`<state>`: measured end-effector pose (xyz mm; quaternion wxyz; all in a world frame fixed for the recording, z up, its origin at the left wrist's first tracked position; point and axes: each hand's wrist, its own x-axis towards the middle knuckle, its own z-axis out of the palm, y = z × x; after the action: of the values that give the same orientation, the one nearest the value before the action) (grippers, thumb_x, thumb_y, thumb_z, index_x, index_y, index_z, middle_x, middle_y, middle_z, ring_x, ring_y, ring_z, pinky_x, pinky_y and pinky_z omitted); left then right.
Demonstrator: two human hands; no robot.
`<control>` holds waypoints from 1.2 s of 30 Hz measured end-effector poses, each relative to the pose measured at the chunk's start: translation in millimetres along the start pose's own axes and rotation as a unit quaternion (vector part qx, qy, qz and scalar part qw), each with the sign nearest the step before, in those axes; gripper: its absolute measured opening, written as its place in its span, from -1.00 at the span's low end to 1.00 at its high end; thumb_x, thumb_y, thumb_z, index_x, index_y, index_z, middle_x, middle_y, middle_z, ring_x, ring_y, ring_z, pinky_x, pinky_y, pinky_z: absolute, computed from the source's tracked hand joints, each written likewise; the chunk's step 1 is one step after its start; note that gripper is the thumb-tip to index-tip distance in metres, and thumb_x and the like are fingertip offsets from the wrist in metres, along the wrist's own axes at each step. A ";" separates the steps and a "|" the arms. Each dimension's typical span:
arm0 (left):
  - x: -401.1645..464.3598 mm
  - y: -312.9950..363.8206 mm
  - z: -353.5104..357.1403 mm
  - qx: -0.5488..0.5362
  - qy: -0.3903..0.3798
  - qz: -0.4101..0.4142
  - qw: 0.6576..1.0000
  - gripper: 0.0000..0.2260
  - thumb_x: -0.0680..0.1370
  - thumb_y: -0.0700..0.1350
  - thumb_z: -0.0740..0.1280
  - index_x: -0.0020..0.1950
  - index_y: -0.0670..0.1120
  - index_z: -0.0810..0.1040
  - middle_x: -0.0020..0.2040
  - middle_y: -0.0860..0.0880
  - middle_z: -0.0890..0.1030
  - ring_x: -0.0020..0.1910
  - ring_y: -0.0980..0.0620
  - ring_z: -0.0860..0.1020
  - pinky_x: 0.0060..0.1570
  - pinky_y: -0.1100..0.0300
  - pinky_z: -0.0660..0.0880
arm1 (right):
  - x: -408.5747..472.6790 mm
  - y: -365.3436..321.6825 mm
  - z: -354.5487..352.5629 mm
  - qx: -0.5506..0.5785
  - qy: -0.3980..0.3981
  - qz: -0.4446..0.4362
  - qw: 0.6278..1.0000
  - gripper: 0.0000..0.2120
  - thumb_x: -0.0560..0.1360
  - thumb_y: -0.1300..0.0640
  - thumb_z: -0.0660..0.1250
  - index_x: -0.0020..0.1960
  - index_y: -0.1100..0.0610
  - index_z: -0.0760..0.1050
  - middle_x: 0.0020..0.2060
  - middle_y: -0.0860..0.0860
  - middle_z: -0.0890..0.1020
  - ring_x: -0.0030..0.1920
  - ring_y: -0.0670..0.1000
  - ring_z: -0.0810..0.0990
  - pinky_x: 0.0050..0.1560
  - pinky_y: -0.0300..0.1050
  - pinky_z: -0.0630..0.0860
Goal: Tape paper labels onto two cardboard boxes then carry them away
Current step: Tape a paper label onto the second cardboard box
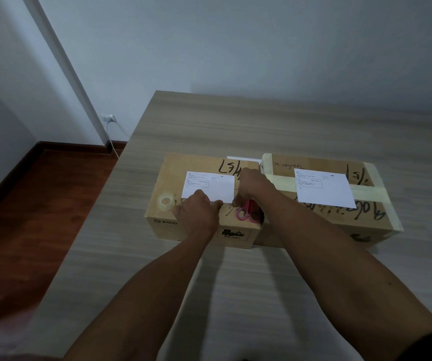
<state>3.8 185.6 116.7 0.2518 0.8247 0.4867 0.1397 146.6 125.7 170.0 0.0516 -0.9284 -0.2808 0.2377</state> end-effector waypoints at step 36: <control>61.4 -107.9 -91.7 -0.164 -0.063 0.270 0.947 -0.88 0.61 -0.19 0.39 0.14 -0.16 0.58 0.09 -0.08 0.63 0.08 -0.11 0.58 0.11 -0.01 0.48 | -51.9 -98.5 38.4 0.405 0.039 -0.127 0.905 -0.47 0.56 0.34 0.31 0.50 0.09 0.44 0.28 0.05 0.57 0.02 0.10 0.62 -0.22 -0.10 0.53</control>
<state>-89.0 308.0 132.9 0.3666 0.8798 0.1996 0.2274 41.7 178.4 180.1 0.4634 -0.7928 -0.2734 0.2864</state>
